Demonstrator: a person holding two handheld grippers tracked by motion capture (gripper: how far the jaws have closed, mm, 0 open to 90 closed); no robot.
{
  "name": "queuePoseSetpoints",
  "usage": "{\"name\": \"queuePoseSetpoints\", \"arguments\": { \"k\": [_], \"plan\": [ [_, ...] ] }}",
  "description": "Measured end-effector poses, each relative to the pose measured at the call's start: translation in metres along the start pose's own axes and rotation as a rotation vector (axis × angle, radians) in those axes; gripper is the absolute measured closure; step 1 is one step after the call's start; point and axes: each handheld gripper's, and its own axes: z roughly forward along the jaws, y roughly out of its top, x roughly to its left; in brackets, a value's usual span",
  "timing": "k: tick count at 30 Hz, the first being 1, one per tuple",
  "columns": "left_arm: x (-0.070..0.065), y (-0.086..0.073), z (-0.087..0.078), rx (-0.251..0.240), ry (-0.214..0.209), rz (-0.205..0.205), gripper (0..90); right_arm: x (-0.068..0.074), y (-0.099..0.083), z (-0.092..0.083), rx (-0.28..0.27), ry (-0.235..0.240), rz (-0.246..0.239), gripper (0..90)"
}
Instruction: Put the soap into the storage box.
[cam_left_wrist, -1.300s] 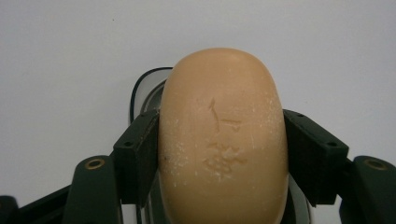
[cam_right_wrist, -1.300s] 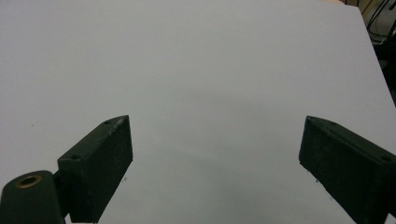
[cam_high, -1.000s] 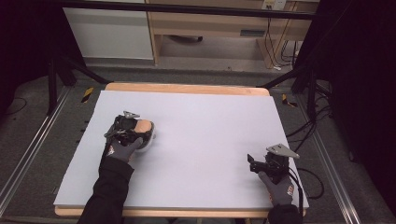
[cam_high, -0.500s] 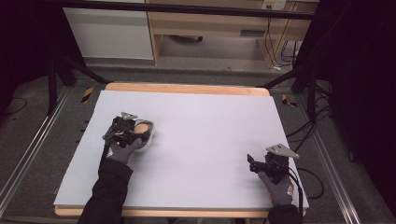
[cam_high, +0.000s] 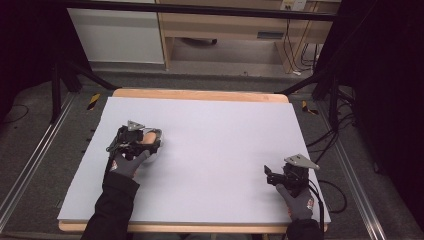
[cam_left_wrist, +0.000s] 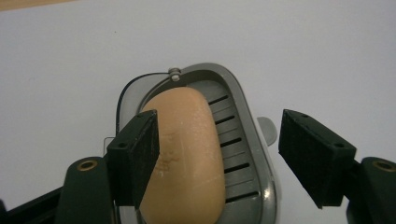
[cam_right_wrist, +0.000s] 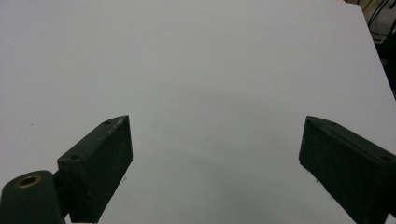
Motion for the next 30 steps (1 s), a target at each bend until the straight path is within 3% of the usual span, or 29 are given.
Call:
{"name": "queuePoseSetpoints", "arguments": {
  "k": [12, 21, 30],
  "plan": [
    [-0.003, -0.017, -0.026, -0.054, -0.084, 0.021, 25.2, -0.001, -0.002, 0.001, 0.008, -0.005, 0.001, 9.0],
    [0.002, -0.03, -0.046, -0.085, -0.074, 0.028, 23.1, -0.004, -0.005, 0.0, 0.019, -0.007, 0.009, 8.8],
    [0.017, -0.05, -0.062, -0.084, -0.046, 0.009, 19.7, -0.008, -0.012, 0.0, 0.044, -0.028, 0.002, 7.9]
  ]
}}
